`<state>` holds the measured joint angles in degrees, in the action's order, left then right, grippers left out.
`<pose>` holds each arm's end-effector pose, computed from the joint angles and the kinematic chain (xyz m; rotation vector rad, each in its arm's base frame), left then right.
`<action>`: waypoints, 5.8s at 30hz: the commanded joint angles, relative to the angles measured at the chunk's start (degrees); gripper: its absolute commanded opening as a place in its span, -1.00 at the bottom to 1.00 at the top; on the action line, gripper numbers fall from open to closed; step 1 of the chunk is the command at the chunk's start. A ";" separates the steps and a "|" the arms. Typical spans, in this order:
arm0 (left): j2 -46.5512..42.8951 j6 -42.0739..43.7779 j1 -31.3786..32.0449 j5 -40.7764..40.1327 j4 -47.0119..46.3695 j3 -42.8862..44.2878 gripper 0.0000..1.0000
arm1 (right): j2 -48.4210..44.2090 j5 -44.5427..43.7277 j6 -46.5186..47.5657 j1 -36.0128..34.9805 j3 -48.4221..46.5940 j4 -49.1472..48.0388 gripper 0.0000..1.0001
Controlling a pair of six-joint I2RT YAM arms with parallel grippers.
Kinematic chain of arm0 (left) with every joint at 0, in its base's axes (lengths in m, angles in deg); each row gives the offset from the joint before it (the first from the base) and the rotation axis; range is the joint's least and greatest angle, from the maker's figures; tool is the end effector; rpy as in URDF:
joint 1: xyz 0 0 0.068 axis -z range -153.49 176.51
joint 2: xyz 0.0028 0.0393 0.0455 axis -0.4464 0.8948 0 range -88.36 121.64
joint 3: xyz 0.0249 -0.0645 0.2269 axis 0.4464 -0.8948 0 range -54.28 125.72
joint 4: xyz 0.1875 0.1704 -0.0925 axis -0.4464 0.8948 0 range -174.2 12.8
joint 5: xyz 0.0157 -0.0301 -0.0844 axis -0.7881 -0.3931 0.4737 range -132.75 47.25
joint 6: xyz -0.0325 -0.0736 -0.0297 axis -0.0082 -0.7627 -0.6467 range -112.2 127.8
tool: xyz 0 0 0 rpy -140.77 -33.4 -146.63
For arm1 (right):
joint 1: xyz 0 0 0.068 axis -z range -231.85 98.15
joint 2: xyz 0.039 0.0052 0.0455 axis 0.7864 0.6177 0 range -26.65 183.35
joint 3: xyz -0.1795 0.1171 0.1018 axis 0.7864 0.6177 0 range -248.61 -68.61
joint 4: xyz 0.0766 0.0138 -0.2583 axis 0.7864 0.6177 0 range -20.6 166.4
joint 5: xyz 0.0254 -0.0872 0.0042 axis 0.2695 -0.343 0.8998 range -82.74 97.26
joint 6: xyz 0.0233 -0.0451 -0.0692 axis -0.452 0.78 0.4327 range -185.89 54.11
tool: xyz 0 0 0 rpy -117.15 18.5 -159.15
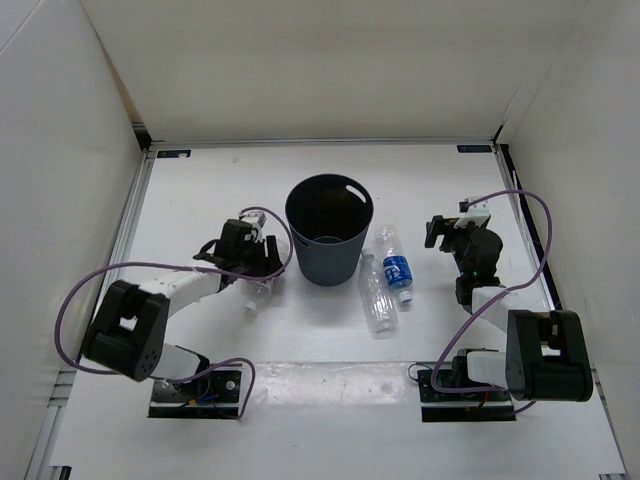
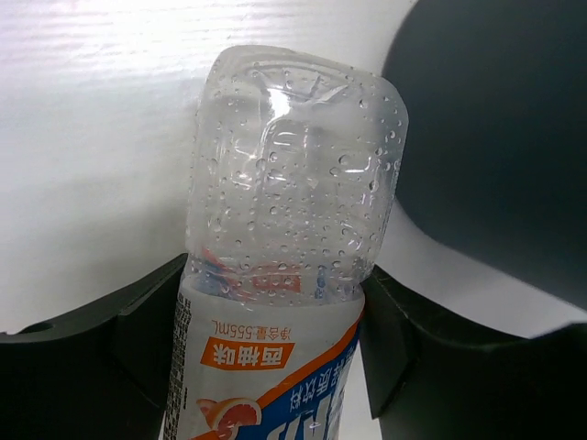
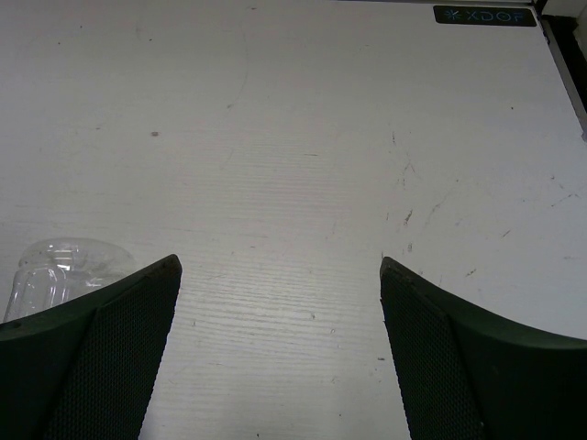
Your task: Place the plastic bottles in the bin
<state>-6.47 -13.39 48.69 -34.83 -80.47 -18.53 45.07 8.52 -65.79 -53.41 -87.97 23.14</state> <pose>0.2768 -0.1242 0.0830 0.0845 2.4940 -0.4972 0.2999 0.0098 0.1488 -0.0408 1.6769 0.0377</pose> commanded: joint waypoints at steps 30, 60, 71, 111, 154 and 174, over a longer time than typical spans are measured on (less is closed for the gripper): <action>-10.43 3.43 10.50 -8.10 0.71 44.77 0.10 | 0.00 -0.99 -0.36 -0.55 -1.30 -1.47 0.80; -1.72 7.30 18.78 -6.33 -15.78 33.43 1.00 | 0.08 -0.99 -0.36 -0.11 -1.39 -1.46 0.80; -22.11 15.57 16.67 -26.27 7.06 25.37 1.00 | 0.08 -0.82 -0.36 -0.11 -1.48 -1.46 0.80; -58.60 -1.57 16.67 -59.34 18.60 -15.18 1.00 | -1.66 -7.47 -2.38 -1.05 -1.21 -0.34 0.80; -63.34 -3.07 16.67 -60.22 20.97 -16.50 1.00 | -6.25 -11.90 -39.29 -36.41 -21.52 71.75 0.80; -64.40 -3.51 16.59 -60.04 21.59 -16.68 1.00 | 7.81 -8.73 -47.73 -42.29 -17.74 63.85 0.80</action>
<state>-70.31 -16.49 65.45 -94.63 -59.45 -35.19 51.26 -1.06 -110.95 -95.14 -107.11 90.33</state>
